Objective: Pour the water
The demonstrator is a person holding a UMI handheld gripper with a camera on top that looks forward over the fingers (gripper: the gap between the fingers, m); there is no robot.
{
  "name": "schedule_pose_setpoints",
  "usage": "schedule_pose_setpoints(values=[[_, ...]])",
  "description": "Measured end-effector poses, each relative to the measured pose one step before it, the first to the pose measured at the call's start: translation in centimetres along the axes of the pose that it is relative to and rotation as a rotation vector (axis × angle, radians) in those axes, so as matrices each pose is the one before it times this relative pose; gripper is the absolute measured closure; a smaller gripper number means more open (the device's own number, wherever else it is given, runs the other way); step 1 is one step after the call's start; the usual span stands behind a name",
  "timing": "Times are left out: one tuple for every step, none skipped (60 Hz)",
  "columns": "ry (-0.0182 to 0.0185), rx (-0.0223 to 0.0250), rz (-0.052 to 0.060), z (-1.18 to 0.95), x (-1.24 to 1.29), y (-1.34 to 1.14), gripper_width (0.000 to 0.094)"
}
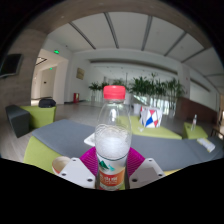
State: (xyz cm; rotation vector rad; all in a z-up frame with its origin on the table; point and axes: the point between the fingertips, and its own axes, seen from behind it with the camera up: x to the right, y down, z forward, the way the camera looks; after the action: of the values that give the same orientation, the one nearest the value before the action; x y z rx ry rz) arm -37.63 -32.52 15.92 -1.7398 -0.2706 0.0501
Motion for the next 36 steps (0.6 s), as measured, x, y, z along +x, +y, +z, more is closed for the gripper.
schedule_pose_setpoints(values=[[-0.00435, -0.01666, 0.0147, -0.112, 2.186, -0.403, 0.0607], [0.00137, -0.01373, 0.0124, 0.129, 0.081, 0.346, 0.0609], [0.00438, -0.00931, 0.0121, 0.401, -2.138, 1.444, 0.0608], [-0.00379, -0.01211, 0.0055, -0.38, 2.735, -1.131, 0.0608], [0.00367, -0.00555, 0.0039, 0.341, -2.195, 1.506, 0.0609], [-0.00041, -0.00576, 0.0001, 0.017, 0.096, 0.244, 0.061], [-0.00021, -0.00271, -0.0025, 0.217, 0.377, 0.865, 0.0608], [-0.00281, -0.00205, -0.0002, 0.668, 1.113, 0.592, 0.061], [-0.00321, -0.00446, 0.0012, 0.104, -0.051, 0.235, 0.061], [-0.00411, -0.00506, 0.0022, 0.11, -0.089, 0.245, 0.0609], [-0.00517, -0.00497, 0.0041, 0.159, -0.064, 0.308, 0.0609], [-0.00628, -0.00425, 0.0083, 0.161, -0.08, 0.326, 0.0609], [-0.0077, -0.00424, 0.0093, 0.169, -0.152, 0.356, 0.061], [-0.00656, -0.006, 0.0072, -0.555, -1.144, 0.264, 0.0608], [-0.00566, -0.00293, 0.0029, 1.118, 0.611, 0.845, 0.0609], [-0.00328, -0.00438, -0.0002, 0.173, -0.008, 0.353, 0.0609], [-0.00126, -0.00369, -0.0012, 0.211, -0.02, 0.376, 0.0608], [0.00022, -0.0037, -0.0012, 0.208, 0.027, 0.433, 0.0606], [0.00017, -0.00553, -0.0033, 0.211, 0.058, 0.476, 0.0605], [0.00047, -0.00534, -0.0061, -0.316, -0.647, 0.538, 0.0604], [0.00039, 0.03435, -0.0063, 0.008, 0.015, -0.633, 0.0594], [0.0029, 0.01812, -0.0061, -0.029, 0.038, -0.177, 0.0603], [0.00287, -0.00126, -0.0014, -0.027, 0.018, 0.203, 0.0603], [0.00237, -0.00399, 0.0028, -0.037, 0.006, 0.317, 0.0602], [0.00368, 0.01149, 0.0052, -0.427, -0.069, -0.943, 0.0604], [0.0045, 0.00438, 0.003, 0.291, 0.068, 0.592, 0.06], [0.00178, -0.00071, 0.0032, -0.021, 0.072, 0.195, 0.0599], [0.00037, 0.00407, 0.0033, -0.005, 0.03, 0.051, 0.06], [0.00206, 0.00214, 0.003, 0.014, 0.069, 0.063, 0.0566], [0.00258, -0.00117, 0.0035, 0.019, 0.069, 0.129, 0.0562], [0.00085, -0.00159, 0.0031, -0.201, -0.027, -0.333, 0.0553], [0.00087, -0.00035, 0.001, -0.036, 0.017, -0.014, 0.053], [0.00025, -0.00169, -0.0013, -0.024, -0.012, 0.044, 0.05], [-0.00041, -0.00257, -0.0021, -0.011, -0.013, 0.033, 0.0463], [-0.00054, -0.00426, -0.0038, 0.016, -0.028, 0.043, 0.0456], [-0.00067, -0.00593, -0.0047, 0.015, -0.044, 0.083, 0.0434]])
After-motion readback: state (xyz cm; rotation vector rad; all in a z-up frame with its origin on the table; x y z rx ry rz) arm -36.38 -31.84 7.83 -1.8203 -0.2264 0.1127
